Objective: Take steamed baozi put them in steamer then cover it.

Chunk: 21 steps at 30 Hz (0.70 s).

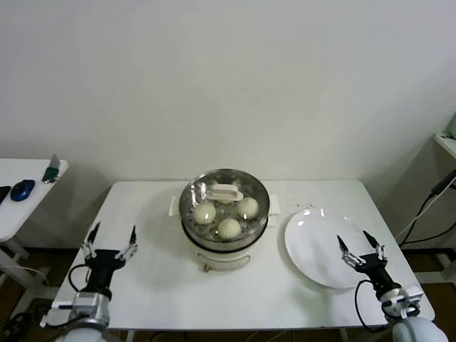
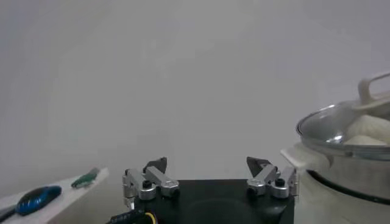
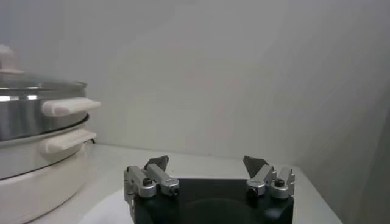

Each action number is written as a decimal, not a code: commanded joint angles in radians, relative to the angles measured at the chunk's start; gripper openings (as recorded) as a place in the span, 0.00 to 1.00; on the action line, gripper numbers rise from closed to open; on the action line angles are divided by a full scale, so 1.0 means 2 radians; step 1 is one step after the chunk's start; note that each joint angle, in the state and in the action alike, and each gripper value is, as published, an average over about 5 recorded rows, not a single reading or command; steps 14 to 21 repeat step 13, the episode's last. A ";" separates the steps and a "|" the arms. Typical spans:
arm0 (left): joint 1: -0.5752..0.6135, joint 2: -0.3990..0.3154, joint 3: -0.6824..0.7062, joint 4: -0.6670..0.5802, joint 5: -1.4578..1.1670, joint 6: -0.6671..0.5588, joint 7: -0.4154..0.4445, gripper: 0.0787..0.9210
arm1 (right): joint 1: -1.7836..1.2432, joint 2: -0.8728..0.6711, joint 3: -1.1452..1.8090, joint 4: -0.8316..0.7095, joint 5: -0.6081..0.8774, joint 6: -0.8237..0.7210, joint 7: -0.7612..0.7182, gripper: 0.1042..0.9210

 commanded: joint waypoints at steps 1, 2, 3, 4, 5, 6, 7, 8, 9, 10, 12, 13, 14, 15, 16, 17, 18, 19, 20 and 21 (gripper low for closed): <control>0.030 -0.017 -0.027 0.025 -0.045 -0.083 0.010 0.88 | -0.010 -0.001 0.006 0.000 0.009 0.013 -0.006 0.88; 0.031 -0.017 -0.027 0.024 -0.043 -0.083 0.012 0.88 | -0.010 0.000 0.006 0.000 0.009 0.013 -0.006 0.88; 0.031 -0.017 -0.026 0.023 -0.042 -0.083 0.014 0.88 | -0.010 0.001 0.005 0.000 0.009 0.013 -0.006 0.88; 0.031 -0.017 -0.025 0.023 -0.041 -0.082 0.015 0.88 | -0.010 0.002 0.005 0.000 0.009 0.013 -0.006 0.88; 0.031 -0.017 -0.025 0.022 -0.040 -0.082 0.016 0.88 | -0.009 0.003 0.005 0.000 0.009 0.013 -0.006 0.88; 0.030 -0.018 -0.024 0.022 -0.039 -0.081 0.016 0.88 | -0.009 0.004 0.005 0.000 0.009 0.013 -0.007 0.88; 0.030 -0.018 -0.024 0.021 -0.038 -0.081 0.017 0.88 | -0.009 0.004 0.004 0.000 0.008 0.014 -0.007 0.88; 0.030 -0.018 -0.023 0.021 -0.038 -0.081 0.017 0.88 | -0.009 0.004 0.004 0.000 0.008 0.014 -0.007 0.88; 0.030 -0.017 -0.023 0.021 -0.037 -0.080 0.018 0.88 | -0.009 0.004 0.005 0.001 0.009 0.014 -0.007 0.88; 0.030 -0.017 -0.023 0.021 -0.036 -0.080 0.019 0.88 | -0.009 0.004 0.005 0.001 0.009 0.014 -0.007 0.88; 0.031 -0.016 -0.024 0.021 -0.036 -0.080 0.021 0.88 | -0.010 0.004 0.007 0.001 0.009 0.014 -0.008 0.88; 0.031 -0.016 -0.025 0.021 -0.036 -0.080 0.022 0.88 | -0.010 0.004 0.007 0.001 0.010 0.014 -0.008 0.88; 0.031 -0.016 -0.025 0.021 -0.036 -0.080 0.022 0.88 | -0.010 0.004 0.007 0.001 0.010 0.014 -0.008 0.88; 0.031 -0.016 -0.025 0.021 -0.036 -0.080 0.022 0.88 | -0.010 0.004 0.007 0.001 0.010 0.014 -0.008 0.88; 0.031 -0.016 -0.025 0.021 -0.036 -0.080 0.022 0.88 | -0.010 0.004 0.007 0.001 0.010 0.014 -0.008 0.88; 0.031 -0.016 -0.025 0.021 -0.036 -0.080 0.022 0.88 | -0.010 0.004 0.007 0.001 0.010 0.014 -0.008 0.88; 0.031 -0.016 -0.025 0.021 -0.036 -0.080 0.022 0.88 | -0.010 0.004 0.007 0.001 0.010 0.014 -0.008 0.88; 0.031 -0.016 -0.025 0.021 -0.036 -0.080 0.022 0.88 | -0.010 0.004 0.007 0.001 0.010 0.014 -0.008 0.88; 0.031 -0.016 -0.025 0.021 -0.036 -0.080 0.022 0.88 | -0.010 0.004 0.007 0.001 0.010 0.014 -0.008 0.88; 0.031 -0.016 -0.025 0.021 -0.036 -0.080 0.022 0.88 | -0.010 0.004 0.007 0.001 0.010 0.014 -0.008 0.88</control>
